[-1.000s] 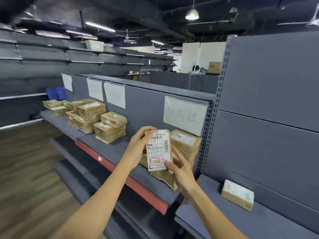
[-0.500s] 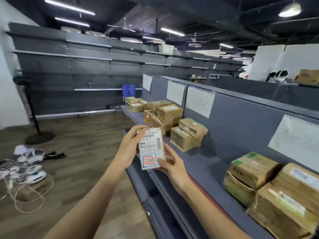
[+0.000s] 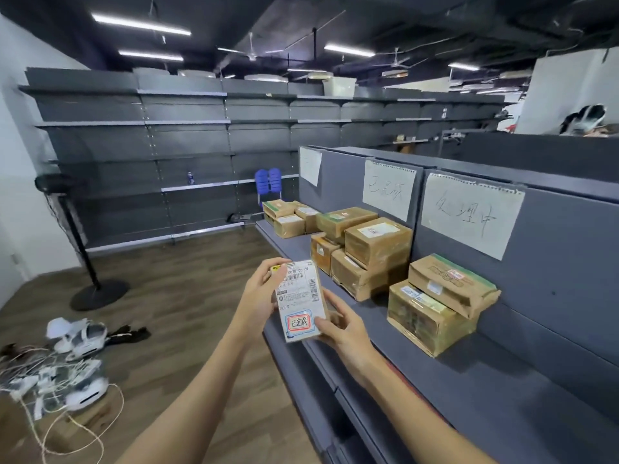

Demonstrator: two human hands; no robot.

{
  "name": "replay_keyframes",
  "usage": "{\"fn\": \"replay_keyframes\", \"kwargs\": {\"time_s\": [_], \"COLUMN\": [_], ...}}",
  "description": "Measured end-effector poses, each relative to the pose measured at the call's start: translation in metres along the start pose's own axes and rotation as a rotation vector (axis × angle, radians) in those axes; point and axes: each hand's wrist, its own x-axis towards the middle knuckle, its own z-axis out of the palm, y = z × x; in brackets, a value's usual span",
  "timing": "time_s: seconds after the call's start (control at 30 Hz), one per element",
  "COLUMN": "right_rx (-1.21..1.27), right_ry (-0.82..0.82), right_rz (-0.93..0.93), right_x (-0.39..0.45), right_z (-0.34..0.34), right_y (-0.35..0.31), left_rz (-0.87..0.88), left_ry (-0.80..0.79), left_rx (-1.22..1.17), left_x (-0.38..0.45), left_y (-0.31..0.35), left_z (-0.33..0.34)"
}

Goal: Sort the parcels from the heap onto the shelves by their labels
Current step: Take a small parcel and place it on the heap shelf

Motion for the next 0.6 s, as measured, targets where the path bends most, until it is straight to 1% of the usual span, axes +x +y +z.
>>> {"fn": "replay_keyframes", "kwargs": {"time_s": [0.1,0.3,0.37,0.5,0.6], "right_rx": [-0.016,-0.085,-0.083,-0.048,-0.012], "right_ry": [-0.004,0.019,0.04,0.145,0.243], "right_rz": [0.025,0.034,0.031,0.044,0.07], "right_x": [0.058,0.165,0.2,0.267,0.309], "right_z": [0.004,0.025,0.031,0.046,0.057], "right_y": [0.01,0.045,0.06,0.08,0.089], "left_rz": [-0.019,-0.099,-0.119,-0.142,-0.2], "left_ry": [-0.012,-0.007,-0.029,-0.099,-0.169], "left_rx": [0.021,-0.05,-0.058,-0.081,-0.11], "left_x": [0.052,0.151,0.189,0.269,0.327], "left_y": [-0.008,-0.04,-0.055,-0.082,-0.1], "left_z": [-0.018,-0.062,-0.078,-0.106,-0.122]}}
